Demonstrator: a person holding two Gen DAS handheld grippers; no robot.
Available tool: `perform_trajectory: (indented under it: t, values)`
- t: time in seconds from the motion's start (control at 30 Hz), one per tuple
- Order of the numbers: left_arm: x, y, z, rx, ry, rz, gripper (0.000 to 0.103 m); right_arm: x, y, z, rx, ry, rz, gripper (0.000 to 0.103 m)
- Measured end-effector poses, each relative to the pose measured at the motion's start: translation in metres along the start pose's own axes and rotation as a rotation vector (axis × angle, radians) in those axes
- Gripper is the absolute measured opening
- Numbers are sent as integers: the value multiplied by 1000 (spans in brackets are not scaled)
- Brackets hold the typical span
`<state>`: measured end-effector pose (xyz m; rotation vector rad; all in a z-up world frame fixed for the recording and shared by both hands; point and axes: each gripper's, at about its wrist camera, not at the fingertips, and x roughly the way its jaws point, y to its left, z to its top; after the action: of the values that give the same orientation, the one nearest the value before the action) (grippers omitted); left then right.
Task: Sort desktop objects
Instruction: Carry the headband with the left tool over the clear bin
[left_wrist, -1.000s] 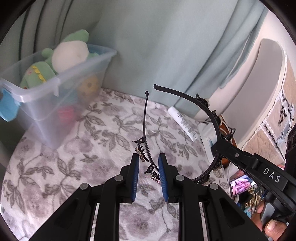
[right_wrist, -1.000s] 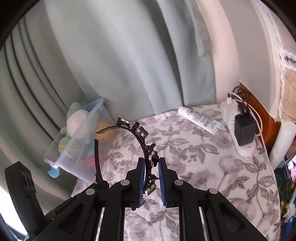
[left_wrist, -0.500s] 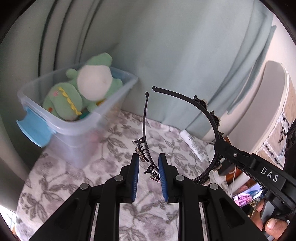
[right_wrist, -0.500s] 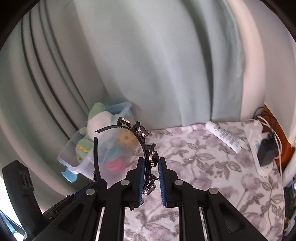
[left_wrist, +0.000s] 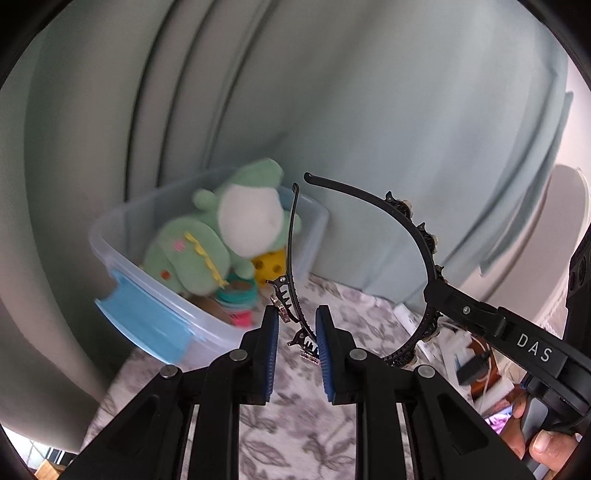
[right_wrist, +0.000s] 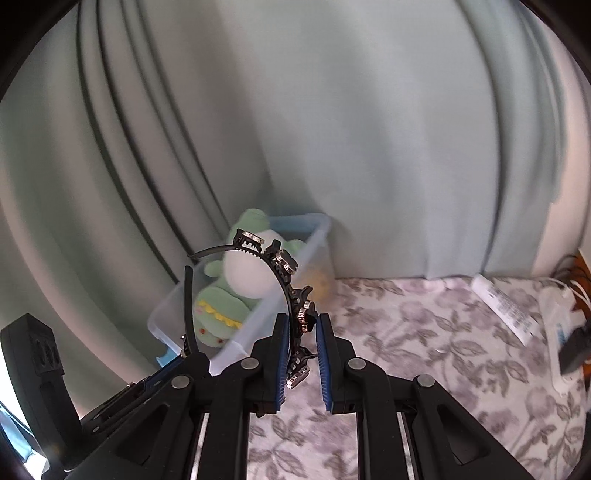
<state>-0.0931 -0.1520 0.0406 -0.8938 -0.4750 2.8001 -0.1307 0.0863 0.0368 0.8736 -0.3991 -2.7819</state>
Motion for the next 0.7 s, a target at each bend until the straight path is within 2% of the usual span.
perform_trajectory:
  t: [0.33, 0.7]
  values:
    - [-11, 50, 30, -30, -45, 79, 21, 39, 39, 20, -64, 19, 74, 16]
    - [11, 91, 40, -64, -14, 116, 21, 91, 48, 32, -98, 99, 90, 16]
